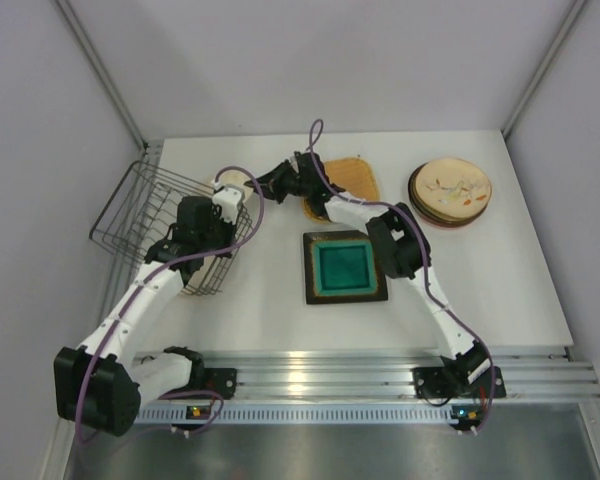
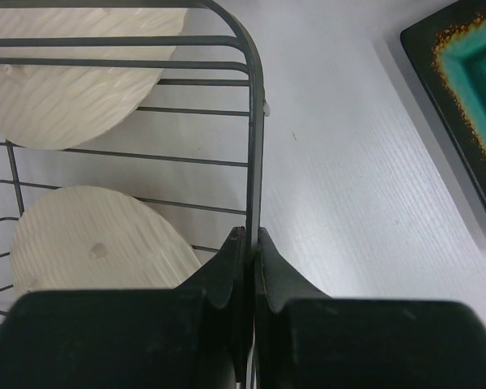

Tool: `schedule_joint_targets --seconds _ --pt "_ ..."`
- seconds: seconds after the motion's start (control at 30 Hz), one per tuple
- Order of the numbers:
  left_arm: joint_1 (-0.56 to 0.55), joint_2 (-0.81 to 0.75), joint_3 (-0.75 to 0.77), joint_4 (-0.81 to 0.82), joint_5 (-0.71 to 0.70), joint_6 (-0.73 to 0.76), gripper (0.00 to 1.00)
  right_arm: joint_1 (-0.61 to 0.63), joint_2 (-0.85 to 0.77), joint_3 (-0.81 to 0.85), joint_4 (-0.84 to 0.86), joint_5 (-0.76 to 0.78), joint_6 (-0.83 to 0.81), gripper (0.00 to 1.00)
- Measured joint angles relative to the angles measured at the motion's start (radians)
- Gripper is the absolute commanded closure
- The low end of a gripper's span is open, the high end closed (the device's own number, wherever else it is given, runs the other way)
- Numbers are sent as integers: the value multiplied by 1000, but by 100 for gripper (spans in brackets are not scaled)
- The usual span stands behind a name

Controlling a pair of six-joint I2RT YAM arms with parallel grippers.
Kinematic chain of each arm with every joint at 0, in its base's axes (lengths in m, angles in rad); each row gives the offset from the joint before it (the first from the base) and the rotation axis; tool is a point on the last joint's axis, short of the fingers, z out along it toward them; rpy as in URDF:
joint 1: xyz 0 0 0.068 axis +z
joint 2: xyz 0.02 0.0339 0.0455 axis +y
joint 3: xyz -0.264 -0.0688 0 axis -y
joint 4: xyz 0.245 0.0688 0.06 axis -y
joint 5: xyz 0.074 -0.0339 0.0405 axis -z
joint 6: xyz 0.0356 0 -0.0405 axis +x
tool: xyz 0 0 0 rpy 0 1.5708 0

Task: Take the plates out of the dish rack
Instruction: Grab a plate with the right arm

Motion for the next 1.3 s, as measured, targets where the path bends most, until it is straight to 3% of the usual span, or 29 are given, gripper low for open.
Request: schedule_joint_targets --seconds 0.33,0.9,1.3 --pt "-3 -8 18 -62 7 20 100 1 -68 -175 80 16 -20 100" --pt "5 -98 43 -138 -1 -54 100 -15 -50 -108 77 65 -4 100" --pt "8 -63 43 -80 -11 -88 100 -183 -50 -89 90 33 -73 100"
